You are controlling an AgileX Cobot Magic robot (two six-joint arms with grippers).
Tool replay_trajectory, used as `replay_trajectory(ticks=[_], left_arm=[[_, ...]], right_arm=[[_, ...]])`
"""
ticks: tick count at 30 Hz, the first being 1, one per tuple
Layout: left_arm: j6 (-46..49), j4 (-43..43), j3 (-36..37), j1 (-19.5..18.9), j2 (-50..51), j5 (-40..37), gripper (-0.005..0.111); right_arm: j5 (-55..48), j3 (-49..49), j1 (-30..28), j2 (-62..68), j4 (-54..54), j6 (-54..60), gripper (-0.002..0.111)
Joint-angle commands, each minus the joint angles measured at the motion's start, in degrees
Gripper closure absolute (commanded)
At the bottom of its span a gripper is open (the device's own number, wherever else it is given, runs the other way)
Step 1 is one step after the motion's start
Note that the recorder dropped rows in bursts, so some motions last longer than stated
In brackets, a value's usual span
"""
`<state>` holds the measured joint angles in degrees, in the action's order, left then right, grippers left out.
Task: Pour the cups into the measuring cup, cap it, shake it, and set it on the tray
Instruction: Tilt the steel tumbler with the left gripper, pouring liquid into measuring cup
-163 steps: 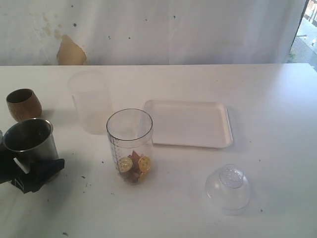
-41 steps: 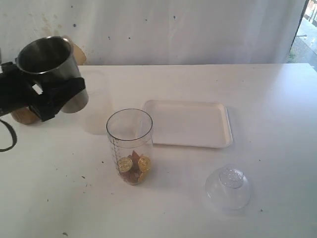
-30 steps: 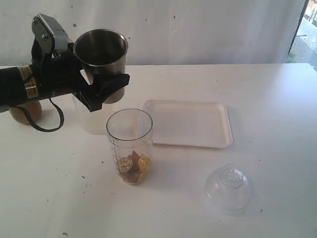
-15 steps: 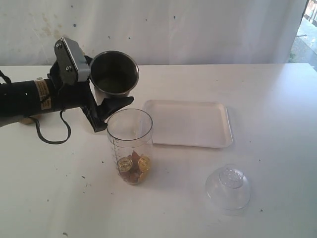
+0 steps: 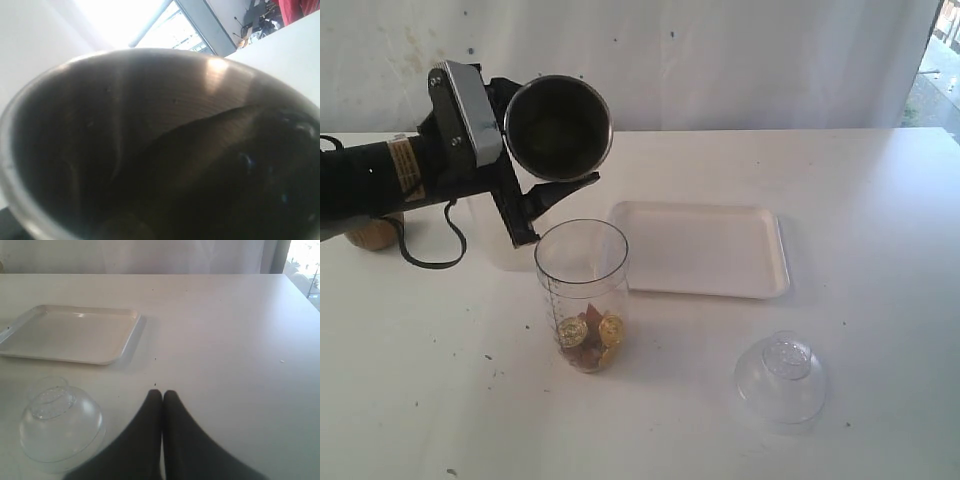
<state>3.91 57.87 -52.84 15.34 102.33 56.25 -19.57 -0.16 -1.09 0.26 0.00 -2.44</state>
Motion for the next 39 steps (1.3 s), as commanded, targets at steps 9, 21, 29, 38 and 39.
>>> replay_trajectory(ticks=[9,21,29,38,39], left_arm=[[5.6,-1.3,-0.6,0.1,-0.6,2.2,0.107],[13.1,-1.2,-0.6,0.1,-0.6,2.2,0.107],[19.6,-1.4,-0.6,0.1,-0.6,2.3,0.107],[20.7,-3.0,-0.6,0.1,-0.6,2.3,0.107],[21.3,-3.8,-0.6,0.1,-0.6,2.3,0.107]], right_arm=[[0.1,0.2,0.1,-0.3,0.0,0.2,0.108],[0.1,0.2,0.1,-0.3,0.0,0.2,0.108],[0.1,0.2,0.1,-0.3,0.0,0.2,0.108],[0.1,0.2,0.1,-0.3,0.0,0.2,0.108],[0.1,0.2,0.1,-0.3,0.0,0.2,0.108]])
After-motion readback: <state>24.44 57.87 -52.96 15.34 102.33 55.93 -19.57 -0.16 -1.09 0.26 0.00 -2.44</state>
